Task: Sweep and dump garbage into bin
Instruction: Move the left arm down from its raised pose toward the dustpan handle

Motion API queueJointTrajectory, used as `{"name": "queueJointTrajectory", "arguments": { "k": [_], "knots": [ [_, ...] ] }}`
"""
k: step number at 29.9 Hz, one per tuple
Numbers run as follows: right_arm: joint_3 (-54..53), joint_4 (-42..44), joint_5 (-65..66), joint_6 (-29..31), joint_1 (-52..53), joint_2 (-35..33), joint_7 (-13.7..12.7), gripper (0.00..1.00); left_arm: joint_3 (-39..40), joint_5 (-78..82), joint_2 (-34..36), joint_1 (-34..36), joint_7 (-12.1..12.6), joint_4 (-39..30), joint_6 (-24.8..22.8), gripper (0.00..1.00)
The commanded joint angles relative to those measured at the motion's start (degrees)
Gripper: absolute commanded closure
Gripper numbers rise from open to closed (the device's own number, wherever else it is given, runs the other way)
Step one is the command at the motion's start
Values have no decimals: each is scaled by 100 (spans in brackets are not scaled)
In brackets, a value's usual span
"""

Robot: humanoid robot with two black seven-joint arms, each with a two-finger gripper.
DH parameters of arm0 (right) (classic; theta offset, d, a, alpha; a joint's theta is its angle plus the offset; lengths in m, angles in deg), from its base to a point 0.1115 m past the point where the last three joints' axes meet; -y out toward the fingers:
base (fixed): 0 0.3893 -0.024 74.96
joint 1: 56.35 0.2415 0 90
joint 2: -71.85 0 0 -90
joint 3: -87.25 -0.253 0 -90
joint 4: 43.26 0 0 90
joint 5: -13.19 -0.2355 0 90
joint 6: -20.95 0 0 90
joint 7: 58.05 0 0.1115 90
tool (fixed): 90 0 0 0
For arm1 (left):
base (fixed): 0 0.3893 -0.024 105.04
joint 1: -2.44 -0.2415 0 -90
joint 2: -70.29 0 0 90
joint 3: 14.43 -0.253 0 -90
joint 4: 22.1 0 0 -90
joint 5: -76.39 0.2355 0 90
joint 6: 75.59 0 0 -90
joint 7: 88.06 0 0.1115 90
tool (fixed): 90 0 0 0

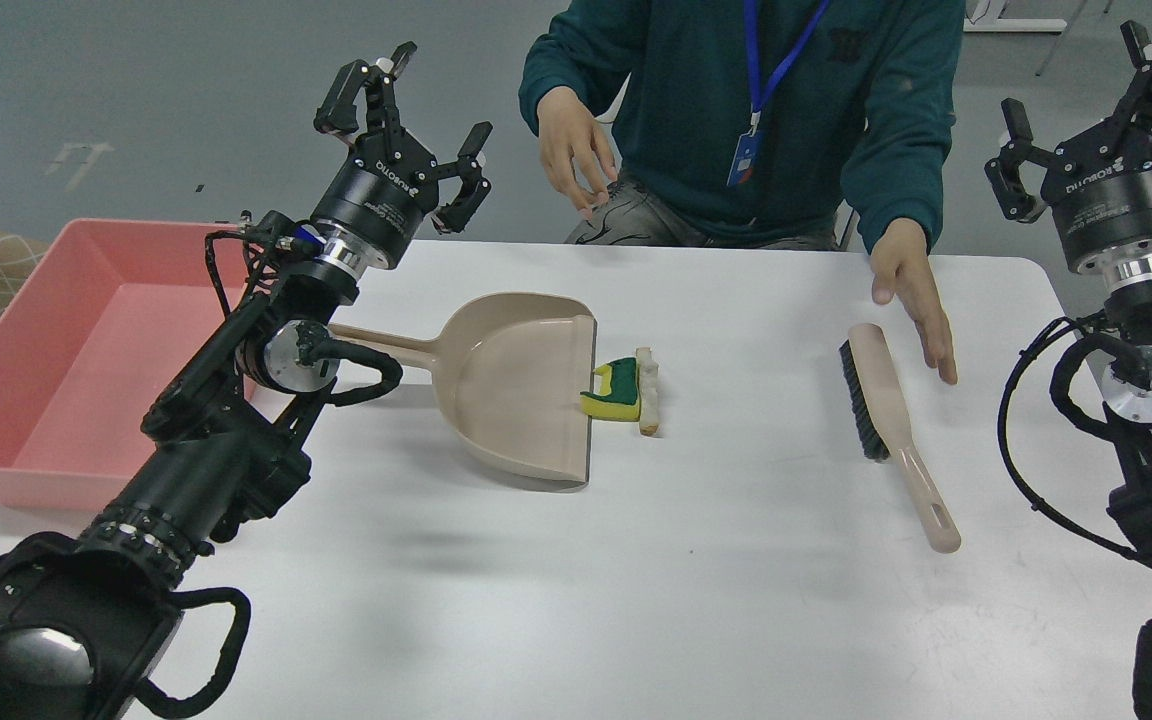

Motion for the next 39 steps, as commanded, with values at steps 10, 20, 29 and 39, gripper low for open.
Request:
{"name": "queueJointTrajectory", "arguments": {
  "k": [10, 20, 29, 39],
  "knots": [
    [70, 43, -4, -70, 53, -9, -9, 0, 3, -9, 109, -19, 0, 0, -18, 2],
    [281, -1, -13, -61, 71, -27, -9, 0, -6, -26, 303, -19, 9, 17, 44, 2],
    [290, 25, -13, -61, 27, -404, -18, 0, -630, -44, 724, 51, -8, 26, 44, 2],
    [290, 78, -13, -79, 62, -396, -44, 0, -604, -88, 663, 227, -61, 158, 236, 2]
  ]
}}
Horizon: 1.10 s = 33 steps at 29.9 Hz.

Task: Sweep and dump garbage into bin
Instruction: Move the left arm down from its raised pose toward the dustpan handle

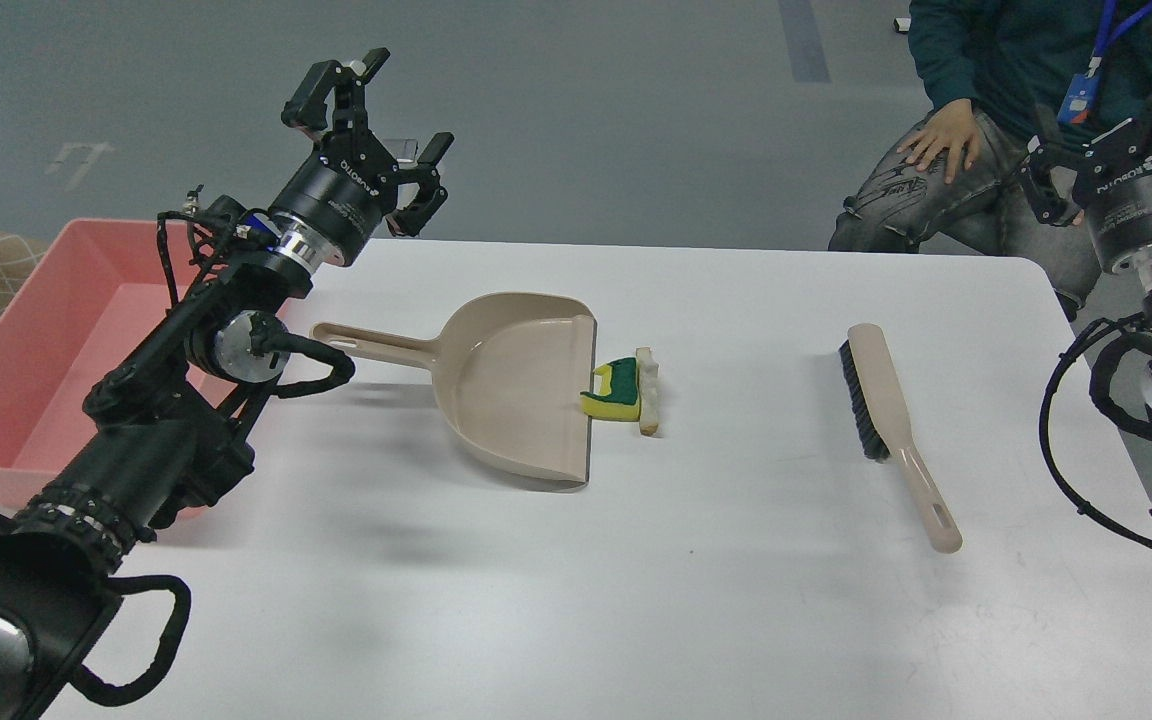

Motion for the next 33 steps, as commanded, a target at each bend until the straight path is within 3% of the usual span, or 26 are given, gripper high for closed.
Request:
{"name": "queueJointTrajectory", "arguments": {
  "k": [1, 26, 33],
  "knots": [
    [0, 7, 6, 2, -22, 39, 14, 0, 11, -3, -58, 28, -64, 4, 150, 2],
    [9, 24, 24, 11, -67, 48, 31, 0, 11, -3, -261, -15, -73, -207, 466, 2],
    [9, 24, 33, 2, -75, 48, 31, 0, -32, 15, -129, -112, -82, -620, 519, 2]
  ]
}}
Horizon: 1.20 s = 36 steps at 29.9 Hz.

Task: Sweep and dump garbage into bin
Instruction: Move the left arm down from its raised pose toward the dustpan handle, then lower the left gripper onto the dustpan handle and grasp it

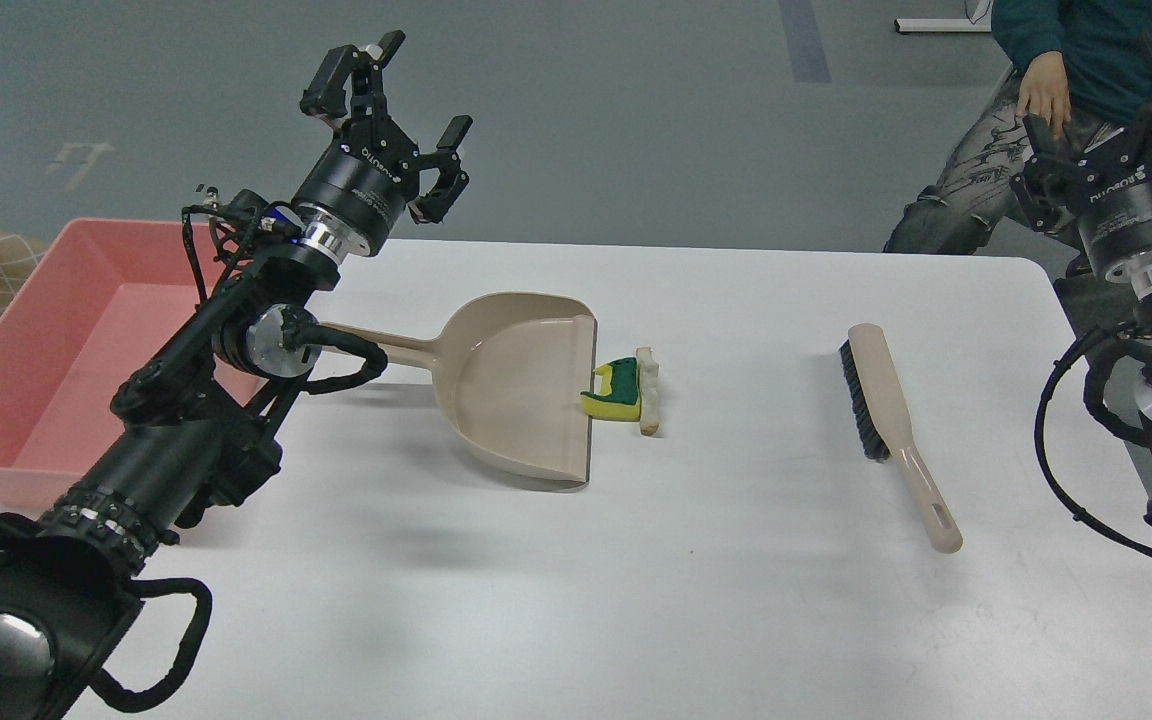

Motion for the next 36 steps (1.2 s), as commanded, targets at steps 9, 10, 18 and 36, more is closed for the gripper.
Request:
{"name": "queueJointTrajectory", "arguments": {
  "k": [9, 10, 18, 36],
  "knots": [
    [0, -3, -3, -2, 27, -26, -1, 0, -392, 84, 1281, -630, -1, -1656, 374, 2],
    [0, -3, 5, -2, 36, -35, -1, 0, -498, 93, 1623, -780, -1, -2024, 479, 2],
    [0, -3, 5, -2, 54, -26, -1, 0, -525, 917, 3268, -1571, -1, -3783, 1155, 2],
    [140, -3, 14, 7, 62, -9, 8, 0, -508, 3626, 4211, -3760, 34, -5324, 2765, 2]
  ]
}}
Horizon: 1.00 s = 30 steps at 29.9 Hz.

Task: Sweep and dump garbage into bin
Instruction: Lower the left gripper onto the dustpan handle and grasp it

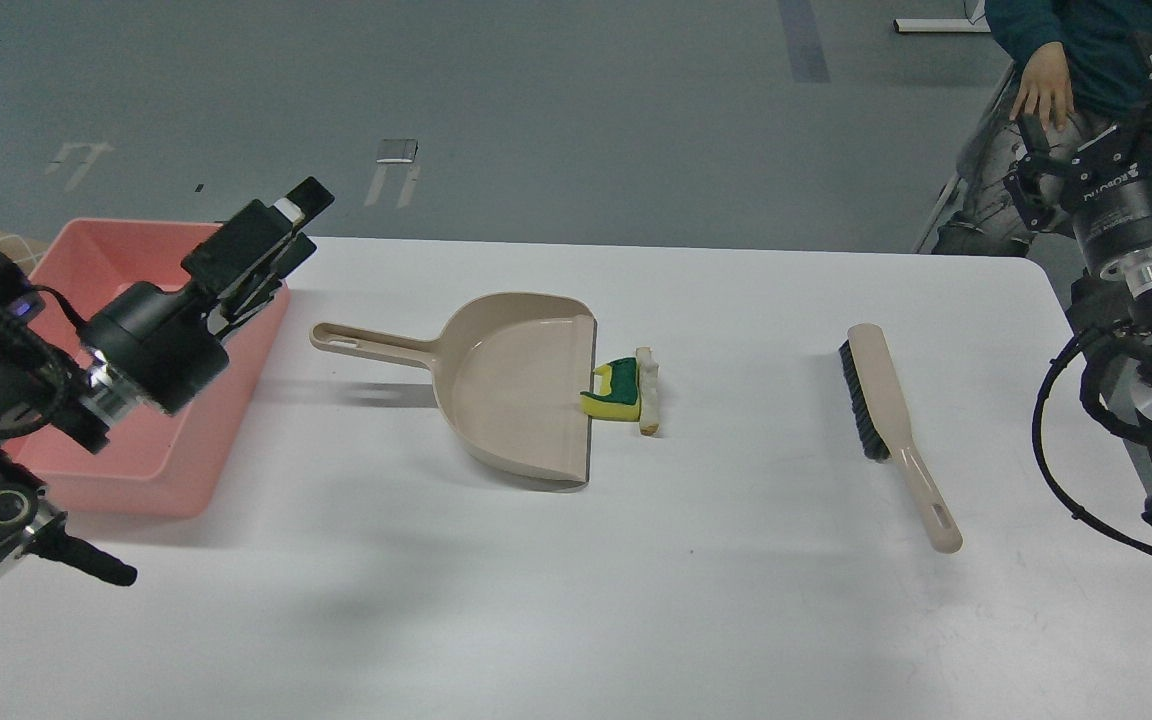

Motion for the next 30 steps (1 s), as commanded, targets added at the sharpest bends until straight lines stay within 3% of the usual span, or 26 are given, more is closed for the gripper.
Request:
{"name": "queueJointTrajectory", "arguments": {
  "k": [1, 7, 10, 16, 30],
  "knots": [
    [27, 0, 0, -1, 12, -17, 8, 0, 11, 215, -122, -411, -6, -6, 130, 2],
    [53, 9, 18, -1, 12, 1, 0, 0, -77, 241, -702, -517, 46, 47, 139, 2],
    [185, 79, 18, -9, 21, 9, 8, 0, -217, 232, -1167, -473, 91, 466, 174, 2],
    [203, 88, 18, -9, 47, 45, 8, 0, -235, 232, -2230, -499, 29, 1206, 920, 2],
    [194, 79, 0, -9, 47, 45, 8, 0, -305, 259, -2829, -535, 3, 2084, 1053, 2]
  ]
}}
